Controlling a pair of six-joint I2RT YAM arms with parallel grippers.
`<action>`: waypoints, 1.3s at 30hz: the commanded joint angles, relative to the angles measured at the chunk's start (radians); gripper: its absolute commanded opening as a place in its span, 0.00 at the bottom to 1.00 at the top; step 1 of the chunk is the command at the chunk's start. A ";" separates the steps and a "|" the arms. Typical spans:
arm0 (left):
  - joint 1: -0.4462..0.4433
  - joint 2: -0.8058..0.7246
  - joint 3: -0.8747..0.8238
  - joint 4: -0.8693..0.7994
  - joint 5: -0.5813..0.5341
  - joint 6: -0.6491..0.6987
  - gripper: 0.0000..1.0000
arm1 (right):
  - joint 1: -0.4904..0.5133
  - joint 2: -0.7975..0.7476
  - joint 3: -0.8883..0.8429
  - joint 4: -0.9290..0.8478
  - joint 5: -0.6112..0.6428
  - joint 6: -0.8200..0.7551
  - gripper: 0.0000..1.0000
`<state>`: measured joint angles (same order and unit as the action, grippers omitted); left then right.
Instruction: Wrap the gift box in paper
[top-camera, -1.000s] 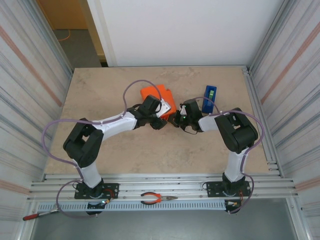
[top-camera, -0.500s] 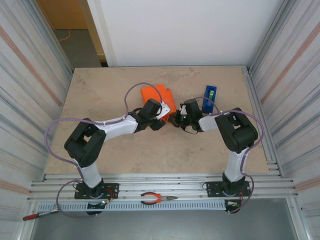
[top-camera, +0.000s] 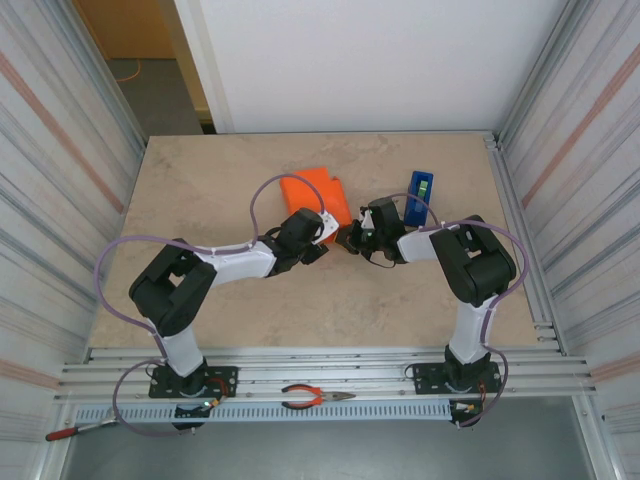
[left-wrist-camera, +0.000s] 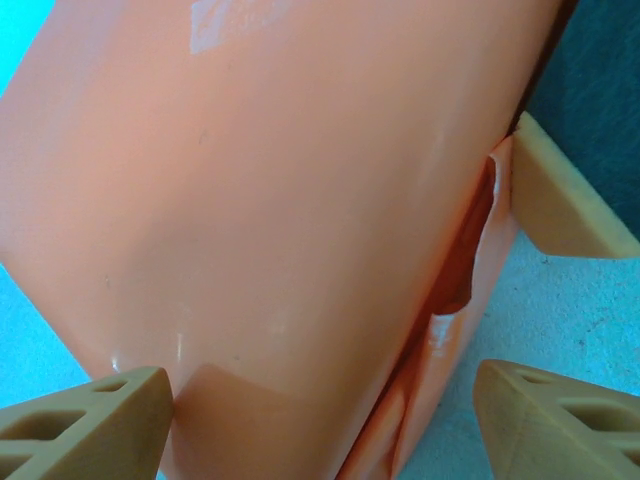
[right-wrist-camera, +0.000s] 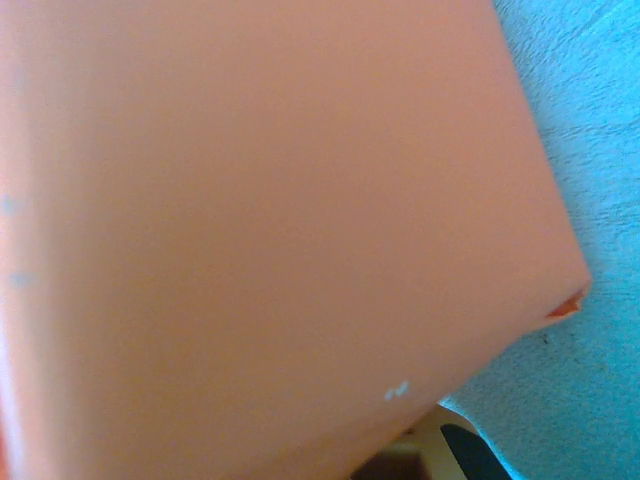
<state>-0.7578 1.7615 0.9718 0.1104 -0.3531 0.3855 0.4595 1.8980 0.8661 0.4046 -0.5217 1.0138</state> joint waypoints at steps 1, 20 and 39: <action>0.000 0.002 -0.013 0.026 -0.052 0.018 0.79 | -0.005 0.018 0.017 0.018 -0.009 0.017 0.00; -0.005 0.035 0.031 -0.041 -0.052 0.007 0.61 | -0.019 -0.051 -0.010 0.004 -0.036 0.016 0.00; -0.005 0.049 0.042 -0.060 -0.058 0.002 0.61 | -0.504 -0.418 0.061 -0.487 0.112 -0.284 0.54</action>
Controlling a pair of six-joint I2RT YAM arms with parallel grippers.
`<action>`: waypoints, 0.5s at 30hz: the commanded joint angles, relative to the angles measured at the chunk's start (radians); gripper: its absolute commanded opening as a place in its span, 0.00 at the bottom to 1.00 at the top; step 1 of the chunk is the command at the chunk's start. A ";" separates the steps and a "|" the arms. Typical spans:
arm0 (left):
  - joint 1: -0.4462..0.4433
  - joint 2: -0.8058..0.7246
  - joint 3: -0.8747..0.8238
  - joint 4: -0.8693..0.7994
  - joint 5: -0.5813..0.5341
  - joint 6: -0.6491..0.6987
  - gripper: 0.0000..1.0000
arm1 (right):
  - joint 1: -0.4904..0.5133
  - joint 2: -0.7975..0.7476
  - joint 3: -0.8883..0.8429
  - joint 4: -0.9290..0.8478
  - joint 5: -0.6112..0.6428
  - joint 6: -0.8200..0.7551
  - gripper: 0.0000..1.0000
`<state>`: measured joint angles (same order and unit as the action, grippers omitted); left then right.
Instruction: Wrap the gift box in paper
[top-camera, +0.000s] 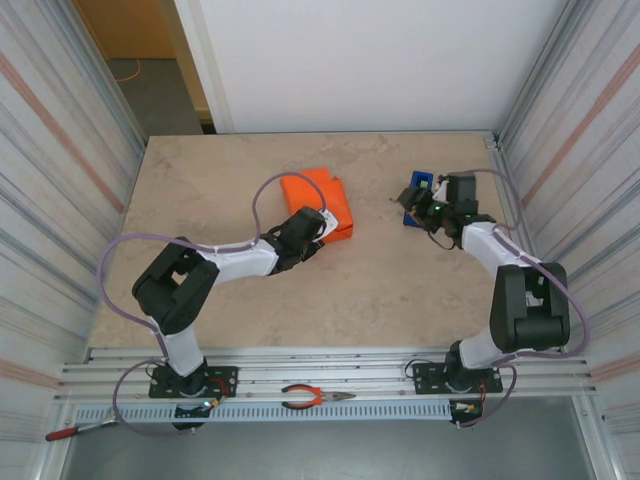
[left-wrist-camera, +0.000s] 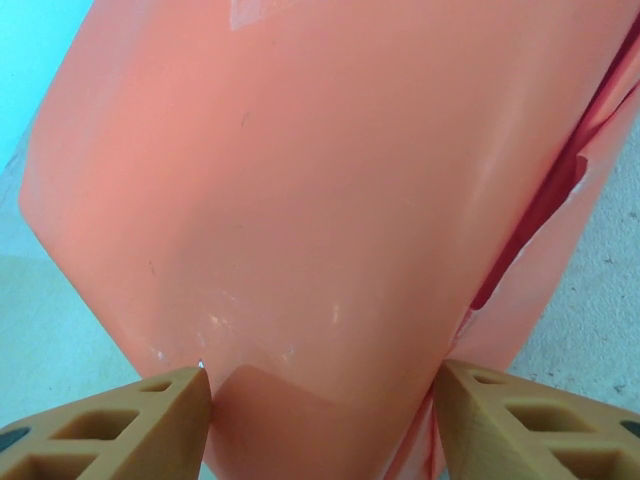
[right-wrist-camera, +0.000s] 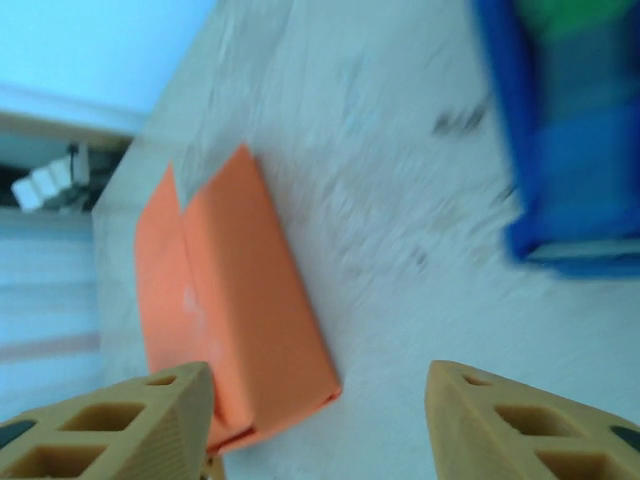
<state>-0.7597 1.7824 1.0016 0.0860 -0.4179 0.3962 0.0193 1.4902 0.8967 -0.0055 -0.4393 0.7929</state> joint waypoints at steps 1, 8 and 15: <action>-0.004 0.027 0.013 -0.035 0.008 -0.008 0.61 | -0.089 0.000 0.039 -0.070 0.016 -0.061 0.53; -0.004 0.029 0.014 -0.037 0.010 -0.008 0.60 | -0.214 0.155 0.099 0.075 -0.231 -0.020 0.52; -0.004 0.031 0.016 -0.037 0.013 -0.008 0.60 | -0.220 0.249 0.126 0.129 -0.274 0.003 0.40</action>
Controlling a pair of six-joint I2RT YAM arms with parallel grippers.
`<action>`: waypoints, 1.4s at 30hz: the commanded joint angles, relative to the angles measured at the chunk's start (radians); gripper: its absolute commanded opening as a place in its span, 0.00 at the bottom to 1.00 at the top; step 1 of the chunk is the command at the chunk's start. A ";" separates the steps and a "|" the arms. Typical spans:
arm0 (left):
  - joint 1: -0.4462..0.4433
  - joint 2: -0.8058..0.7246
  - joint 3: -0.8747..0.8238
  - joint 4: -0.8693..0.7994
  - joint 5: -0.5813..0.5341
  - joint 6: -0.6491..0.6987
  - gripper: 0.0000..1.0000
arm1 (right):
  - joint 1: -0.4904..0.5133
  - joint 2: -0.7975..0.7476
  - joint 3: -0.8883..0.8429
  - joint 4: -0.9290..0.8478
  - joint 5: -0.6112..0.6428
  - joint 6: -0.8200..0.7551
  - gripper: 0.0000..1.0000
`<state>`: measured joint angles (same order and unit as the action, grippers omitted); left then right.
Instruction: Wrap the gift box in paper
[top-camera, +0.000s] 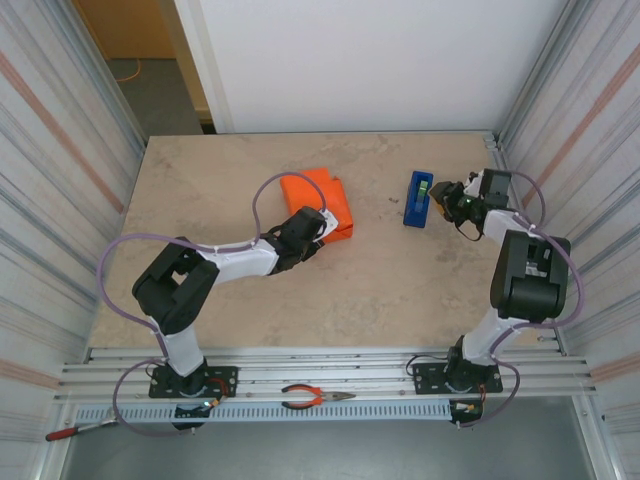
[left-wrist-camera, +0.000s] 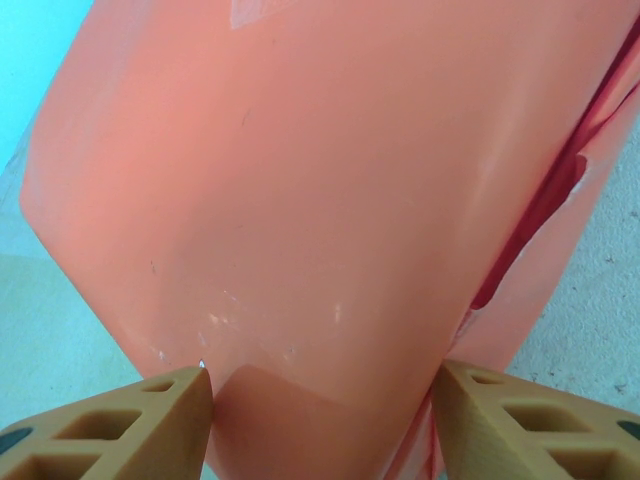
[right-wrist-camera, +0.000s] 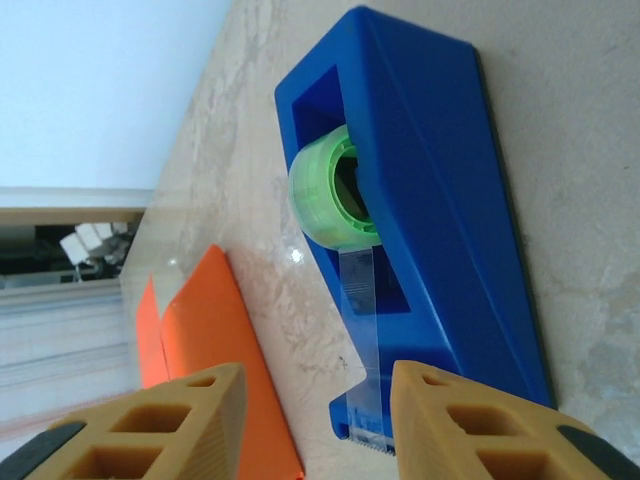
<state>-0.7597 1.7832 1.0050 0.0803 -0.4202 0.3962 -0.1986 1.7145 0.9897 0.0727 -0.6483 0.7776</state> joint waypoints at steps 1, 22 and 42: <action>-0.004 0.031 0.013 -0.031 0.016 -0.009 0.60 | -0.002 0.036 0.037 0.056 -0.071 0.024 0.38; -0.004 0.028 0.010 -0.031 0.019 -0.012 0.59 | 0.028 0.139 0.057 0.065 -0.098 0.023 0.33; -0.007 0.023 0.007 -0.030 0.018 -0.010 0.58 | 0.022 0.164 0.055 0.074 -0.104 0.035 0.25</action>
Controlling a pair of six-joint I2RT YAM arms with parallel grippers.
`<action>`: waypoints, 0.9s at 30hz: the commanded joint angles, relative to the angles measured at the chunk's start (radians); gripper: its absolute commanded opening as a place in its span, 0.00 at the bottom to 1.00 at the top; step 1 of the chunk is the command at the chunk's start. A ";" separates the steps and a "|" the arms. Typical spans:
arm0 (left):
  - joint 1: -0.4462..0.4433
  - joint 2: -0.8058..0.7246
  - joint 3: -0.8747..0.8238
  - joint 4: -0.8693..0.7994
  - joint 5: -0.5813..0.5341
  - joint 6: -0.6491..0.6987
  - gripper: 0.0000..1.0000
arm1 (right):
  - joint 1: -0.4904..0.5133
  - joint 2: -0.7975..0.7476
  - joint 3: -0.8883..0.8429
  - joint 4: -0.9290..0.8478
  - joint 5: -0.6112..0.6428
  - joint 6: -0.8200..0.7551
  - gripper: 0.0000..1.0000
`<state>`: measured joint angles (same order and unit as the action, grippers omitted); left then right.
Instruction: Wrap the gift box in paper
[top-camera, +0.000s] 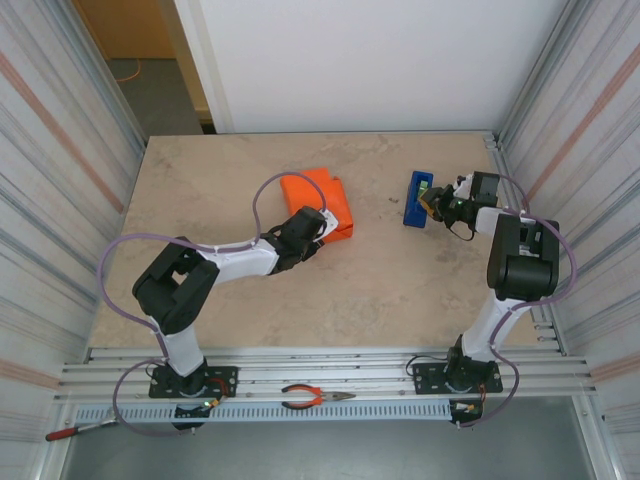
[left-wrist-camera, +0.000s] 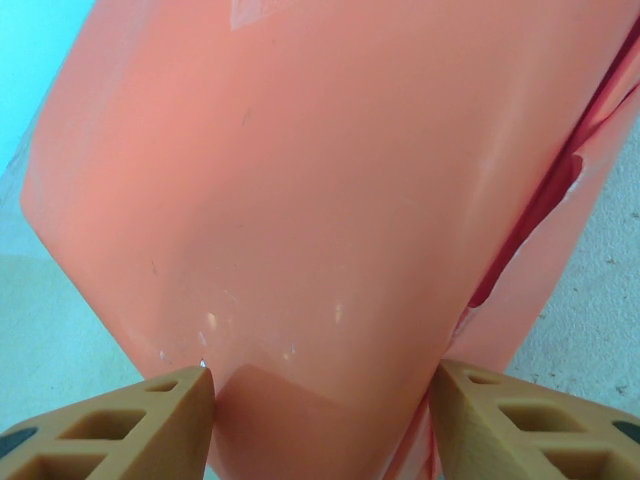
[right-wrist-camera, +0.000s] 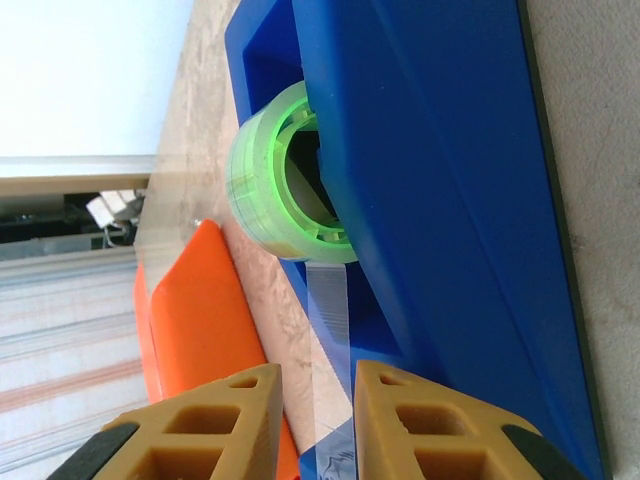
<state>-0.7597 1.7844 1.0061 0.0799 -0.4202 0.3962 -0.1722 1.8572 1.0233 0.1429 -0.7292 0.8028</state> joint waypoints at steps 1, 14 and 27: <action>-0.007 0.024 0.005 -0.029 0.017 -0.011 0.58 | -0.005 0.023 0.020 0.007 -0.026 0.014 0.25; -0.009 0.025 0.005 -0.028 0.019 -0.008 0.58 | -0.010 0.032 0.018 0.024 -0.036 0.028 0.18; -0.010 0.024 0.003 -0.028 0.018 -0.008 0.58 | -0.012 -0.017 -0.002 0.071 -0.065 0.078 0.00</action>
<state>-0.7635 1.7844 1.0061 0.0795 -0.4206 0.3962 -0.1837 1.8732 1.0229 0.1696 -0.7593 0.8471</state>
